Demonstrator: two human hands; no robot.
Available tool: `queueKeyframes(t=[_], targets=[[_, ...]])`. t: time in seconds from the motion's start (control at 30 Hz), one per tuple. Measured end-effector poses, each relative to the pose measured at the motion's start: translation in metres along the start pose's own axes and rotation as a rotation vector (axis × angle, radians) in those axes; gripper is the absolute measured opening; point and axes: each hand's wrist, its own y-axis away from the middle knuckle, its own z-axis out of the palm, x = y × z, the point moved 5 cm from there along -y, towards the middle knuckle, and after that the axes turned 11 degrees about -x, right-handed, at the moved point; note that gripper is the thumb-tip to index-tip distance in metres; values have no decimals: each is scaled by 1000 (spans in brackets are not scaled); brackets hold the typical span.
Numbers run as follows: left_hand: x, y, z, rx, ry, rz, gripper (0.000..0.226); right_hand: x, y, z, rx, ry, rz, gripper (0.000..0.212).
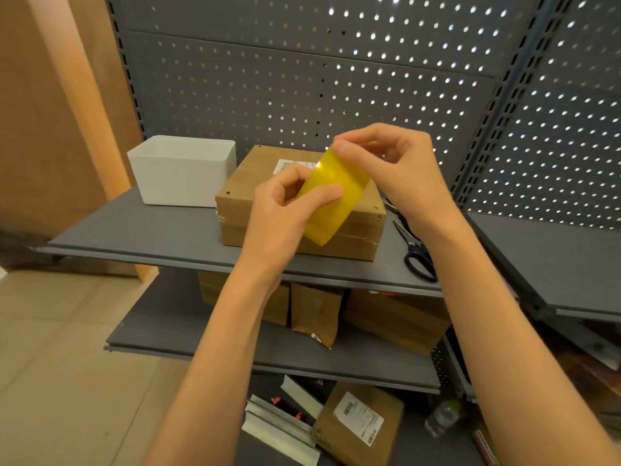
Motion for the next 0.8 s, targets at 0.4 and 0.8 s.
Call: queueKeyframes(t=[0.4,0.8], targets=[[-23,11,13,-245,18,-130,37,26,9,13,70,-110,45,4],[-32,23,-22,76,-17,-256,16,-17,9,47,83,159,-255,5]])
